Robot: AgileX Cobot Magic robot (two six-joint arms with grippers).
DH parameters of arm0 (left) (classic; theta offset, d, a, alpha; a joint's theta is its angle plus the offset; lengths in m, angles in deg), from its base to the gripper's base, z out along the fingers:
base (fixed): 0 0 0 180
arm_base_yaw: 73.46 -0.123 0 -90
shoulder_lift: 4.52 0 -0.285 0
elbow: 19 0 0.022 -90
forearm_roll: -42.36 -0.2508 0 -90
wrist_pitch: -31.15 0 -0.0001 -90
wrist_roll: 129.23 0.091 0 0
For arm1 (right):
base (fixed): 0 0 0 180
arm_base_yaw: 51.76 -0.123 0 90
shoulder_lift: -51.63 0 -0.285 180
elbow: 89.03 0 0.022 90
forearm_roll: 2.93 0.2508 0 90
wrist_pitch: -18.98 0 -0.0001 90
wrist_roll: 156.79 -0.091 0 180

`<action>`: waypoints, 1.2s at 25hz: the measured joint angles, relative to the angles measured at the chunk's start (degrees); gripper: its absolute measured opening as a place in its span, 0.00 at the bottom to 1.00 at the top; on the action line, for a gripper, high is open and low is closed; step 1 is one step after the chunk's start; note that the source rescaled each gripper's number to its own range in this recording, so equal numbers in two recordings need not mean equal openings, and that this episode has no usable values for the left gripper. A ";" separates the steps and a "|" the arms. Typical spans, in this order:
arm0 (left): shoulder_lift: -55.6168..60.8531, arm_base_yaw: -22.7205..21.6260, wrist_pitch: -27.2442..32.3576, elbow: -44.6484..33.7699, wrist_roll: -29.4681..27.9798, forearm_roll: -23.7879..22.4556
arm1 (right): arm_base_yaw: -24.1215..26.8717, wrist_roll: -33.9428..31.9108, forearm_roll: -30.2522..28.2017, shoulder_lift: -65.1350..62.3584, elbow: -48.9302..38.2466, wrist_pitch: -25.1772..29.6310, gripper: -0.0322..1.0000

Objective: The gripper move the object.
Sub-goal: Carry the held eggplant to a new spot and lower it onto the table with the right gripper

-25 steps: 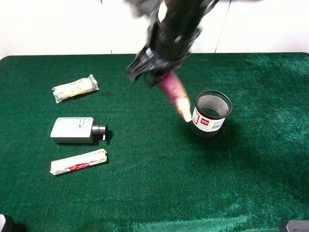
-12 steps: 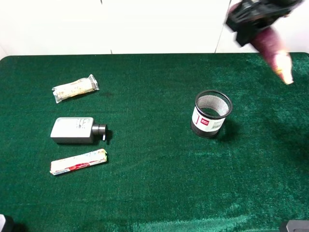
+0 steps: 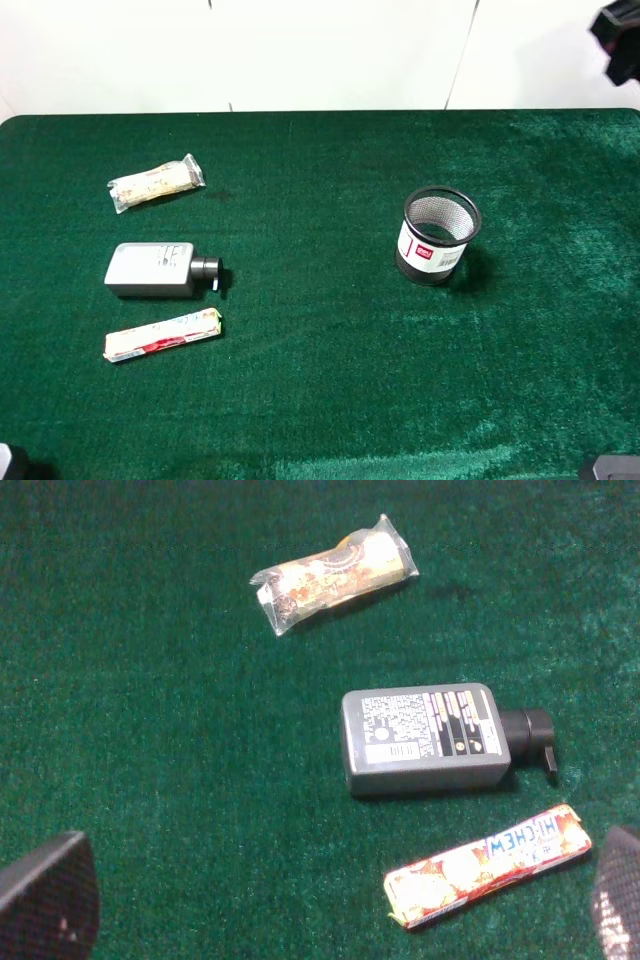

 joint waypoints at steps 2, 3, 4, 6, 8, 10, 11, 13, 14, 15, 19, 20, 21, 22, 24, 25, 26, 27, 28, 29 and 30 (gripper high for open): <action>0.00 0.00 0.00 0.00 0.00 0.00 | 3.03 1.27 0.65 0.91 0.00 -0.33 0.03; 0.00 0.00 0.00 0.00 0.00 0.00 | 4.41 1.83 1.03 1.64 0.00 -0.79 0.03; 0.00 0.00 0.00 0.00 0.00 0.00 | 5.47 2.09 1.39 2.46 0.00 -1.38 0.03; 0.00 0.00 0.00 0.00 0.00 0.00 | 7.53 2.51 1.71 4.04 -0.04 -2.79 0.03; 0.00 0.00 0.00 0.00 0.00 0.00 | 8.89 2.88 1.79 5.79 -0.04 -3.99 0.03; 0.00 0.00 0.00 0.00 0.00 0.00 | 9.95 3.44 2.50 7.28 -0.11 -5.05 0.03; 0.00 0.00 0.00 0.00 0.00 0.00 | 10.15 3.66 2.96 7.96 -0.39 -5.84 0.03; 0.00 0.00 0.00 0.00 0.00 0.00 | 10.43 4.37 3.54 8.78 -2.12 -8.38 0.03; 0.00 0.00 0.00 0.00 0.00 0.00 | 10.43 4.78 3.70 8.94 -3.33 -10.45 0.03; 0.00 0.00 0.00 0.00 0.00 0.00 | 10.43 4.94 3.83 9.06 -4.97 -12.23 0.03; 0.00 0.00 0.00 0.00 0.00 0.00 | 10.74 5.01 4.12 9.13 -11.32 -19.94 0.03; 0.00 0.00 0.00 0.00 0.00 0.00 | 10.87 5.01 4.17 9.13 -12.75 -21.78 0.03; 0.00 0.00 0.00 0.00 0.00 0.00 | 11.22 5.01 4.36 9.13 -13.82 -23.56 0.03; 0.00 0.00 0.00 0.00 0.00 0.00 | 11.40 5.01 4.55 9.22 -14.97 -24.95 0.03; 0.00 0.00 0.00 0.00 0.00 0.00 | 11.68 5.01 4.55 9.82 -16.68 -27.31 0.03; 0.00 0.00 0.00 0.00 0.00 0.00 | 11.88 5.01 4.63 10.42 -17.11 -27.96 0.03; 0.00 0.00 0.00 0.00 0.00 0.00 | 12.04 5.01 4.90 11.09 -17.33 -28.35 0.03; 0.00 0.00 0.00 0.00 0.00 0.00 | 12.17 5.01 4.96 12.03 -17.47 -28.72 0.03; 0.00 0.00 0.00 0.00 0.00 0.00 | 12.30 5.01 5.02 13.09 -17.46 -29.07 0.03; 0.00 0.00 0.00 0.00 0.00 0.00 | 12.36 5.01 5.18 14.12 -17.52 -29.73 0.03; 0.00 0.00 0.00 0.00 0.00 0.00 | 12.44 5.01 5.37 15.02 -17.52 -30.16 0.03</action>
